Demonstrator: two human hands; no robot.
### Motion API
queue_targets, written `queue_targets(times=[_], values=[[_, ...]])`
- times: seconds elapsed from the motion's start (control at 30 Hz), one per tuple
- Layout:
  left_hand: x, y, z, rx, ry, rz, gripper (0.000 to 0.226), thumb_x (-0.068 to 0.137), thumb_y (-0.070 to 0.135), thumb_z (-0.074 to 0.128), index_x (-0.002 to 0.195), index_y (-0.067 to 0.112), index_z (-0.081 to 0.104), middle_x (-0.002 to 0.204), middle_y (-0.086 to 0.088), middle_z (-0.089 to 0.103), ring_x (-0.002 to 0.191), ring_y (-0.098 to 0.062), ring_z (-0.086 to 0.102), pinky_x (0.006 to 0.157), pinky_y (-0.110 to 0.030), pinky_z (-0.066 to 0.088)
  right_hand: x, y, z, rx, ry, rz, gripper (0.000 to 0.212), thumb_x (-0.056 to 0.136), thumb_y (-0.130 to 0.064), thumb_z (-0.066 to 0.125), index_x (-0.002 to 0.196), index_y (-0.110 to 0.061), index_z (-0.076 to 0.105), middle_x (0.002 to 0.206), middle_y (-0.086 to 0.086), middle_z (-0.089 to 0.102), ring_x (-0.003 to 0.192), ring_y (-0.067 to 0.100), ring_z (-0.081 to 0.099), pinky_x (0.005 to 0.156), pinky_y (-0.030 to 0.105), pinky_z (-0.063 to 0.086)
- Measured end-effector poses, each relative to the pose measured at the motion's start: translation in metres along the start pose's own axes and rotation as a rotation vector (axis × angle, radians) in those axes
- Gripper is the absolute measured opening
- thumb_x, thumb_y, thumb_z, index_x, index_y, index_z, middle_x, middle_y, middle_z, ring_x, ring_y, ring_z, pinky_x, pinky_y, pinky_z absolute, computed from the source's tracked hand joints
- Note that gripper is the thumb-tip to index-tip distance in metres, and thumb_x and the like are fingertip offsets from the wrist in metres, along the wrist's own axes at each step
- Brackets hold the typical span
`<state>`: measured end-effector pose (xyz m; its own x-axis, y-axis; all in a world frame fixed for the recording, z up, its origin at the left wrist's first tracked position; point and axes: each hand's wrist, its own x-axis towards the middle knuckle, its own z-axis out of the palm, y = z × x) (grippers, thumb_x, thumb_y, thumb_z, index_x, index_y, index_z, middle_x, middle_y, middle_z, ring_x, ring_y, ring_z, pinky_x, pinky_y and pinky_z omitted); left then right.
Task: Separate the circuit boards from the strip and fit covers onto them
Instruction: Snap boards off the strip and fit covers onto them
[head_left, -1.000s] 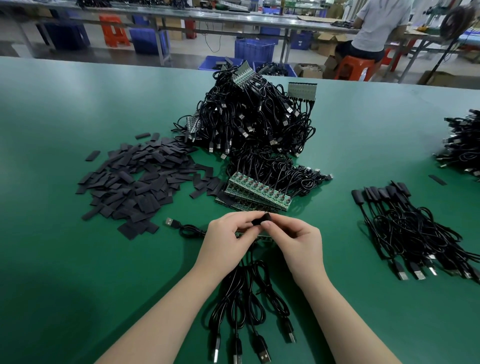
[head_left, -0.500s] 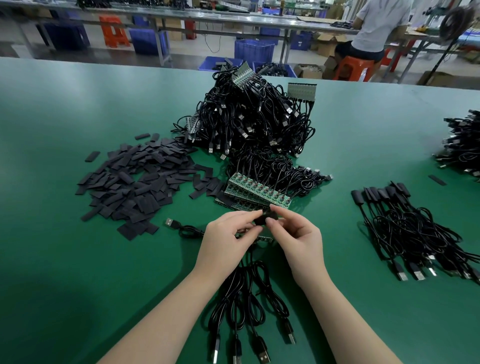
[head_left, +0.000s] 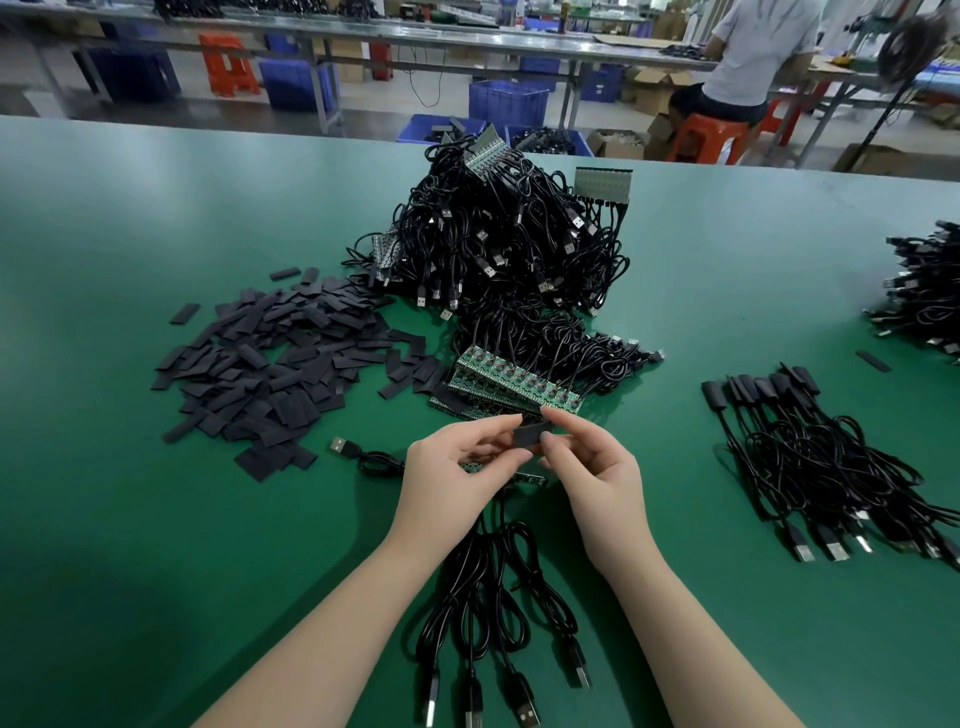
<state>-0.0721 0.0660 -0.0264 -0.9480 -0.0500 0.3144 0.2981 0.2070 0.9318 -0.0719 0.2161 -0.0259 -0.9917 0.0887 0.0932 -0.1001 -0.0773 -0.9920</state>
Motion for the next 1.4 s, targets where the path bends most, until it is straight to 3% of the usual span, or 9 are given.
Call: queue_targets(times=[0.2, 0.43, 0.63, 0.83, 1.07, 1.23, 1.4], values=[[-0.0003, -0.0015, -0.0010, 0.014, 0.006, 0.018, 0.048, 0.079, 0.018, 0.080, 0.099, 0.060, 0.067, 0.091, 0.021, 0.071, 0.084, -0.003, 0.067, 0.077, -0.014, 0.052, -0.0001, -0.0011, 0.0006, 0.015, -0.005, 0.011, 0.032, 0.094, -0.004, 0.063, 0.101, -0.033, 0.075, 0.085, -0.004, 0.076, 0.078, 0.005, 0.068, 0.074, 0.017, 0.054], [0.0011, -0.0015, -0.0008, 0.008, 0.024, -0.004, 0.052, 0.080, 0.016, 0.079, 0.098, 0.064, 0.065, 0.093, 0.022, 0.071, 0.087, -0.003, 0.067, 0.079, -0.012, 0.051, -0.0009, -0.0011, 0.0007, 0.036, -0.014, 0.021, 0.036, 0.092, -0.006, 0.066, 0.098, -0.040, 0.076, 0.089, -0.001, 0.078, 0.081, 0.006, 0.070, 0.075, 0.017, 0.053], [0.0008, 0.0011, -0.0019, -0.008, 0.021, -0.027, 0.042, 0.083, 0.016, 0.076, 0.096, 0.055, 0.070, 0.091, 0.020, 0.071, 0.088, -0.003, 0.068, 0.077, -0.014, 0.052, -0.0006, -0.0030, -0.0002, 0.036, -0.037, 0.037, 0.024, 0.091, -0.013, 0.069, 0.105, -0.031, 0.075, 0.093, -0.001, 0.078, 0.089, 0.009, 0.073, 0.076, 0.016, 0.054], [-0.0003, 0.0035, -0.0026, -0.052, -0.012, -0.029, 0.032, 0.080, 0.011, 0.079, 0.092, 0.040, 0.072, 0.091, 0.017, 0.072, 0.085, -0.005, 0.069, 0.074, -0.014, 0.051, -0.0002, -0.0029, -0.0003, -0.075, -0.028, -0.017, 0.023, 0.088, -0.016, 0.073, 0.082, -0.036, 0.080, 0.086, -0.003, 0.078, 0.084, 0.010, 0.073, 0.076, 0.019, 0.055], [0.0005, 0.0046, -0.0014, -0.138, 0.005, -0.036, 0.039, 0.082, 0.001, 0.075, 0.095, 0.037, 0.071, 0.089, 0.011, 0.075, 0.087, -0.005, 0.071, 0.078, -0.013, 0.052, -0.0003, -0.0002, 0.0009, -0.190, -0.055, -0.063, 0.025, 0.088, -0.017, 0.073, 0.081, -0.040, 0.078, 0.086, -0.010, 0.077, 0.083, 0.005, 0.071, 0.074, 0.016, 0.052], [0.0028, 0.0029, -0.0021, -0.014, 0.037, 0.011, 0.043, 0.084, 0.008, 0.075, 0.089, 0.051, 0.073, 0.088, 0.022, 0.073, 0.085, 0.000, 0.070, 0.075, -0.010, 0.051, -0.0005, 0.0016, 0.0021, -0.149, -0.048, -0.039, 0.024, 0.086, -0.015, 0.076, 0.090, -0.039, 0.078, 0.087, -0.002, 0.077, 0.082, 0.012, 0.070, 0.076, 0.023, 0.055], [0.0025, 0.0014, -0.0024, 0.135, 0.014, 0.105, 0.034, 0.085, 0.015, 0.072, 0.098, 0.046, 0.070, 0.092, 0.029, 0.070, 0.085, 0.005, 0.068, 0.077, -0.013, 0.053, -0.0022, -0.0001, 0.0016, -0.197, -0.089, -0.104, 0.020, 0.086, -0.016, 0.076, 0.094, -0.034, 0.078, 0.088, -0.010, 0.077, 0.086, 0.009, 0.072, 0.076, 0.017, 0.054]])
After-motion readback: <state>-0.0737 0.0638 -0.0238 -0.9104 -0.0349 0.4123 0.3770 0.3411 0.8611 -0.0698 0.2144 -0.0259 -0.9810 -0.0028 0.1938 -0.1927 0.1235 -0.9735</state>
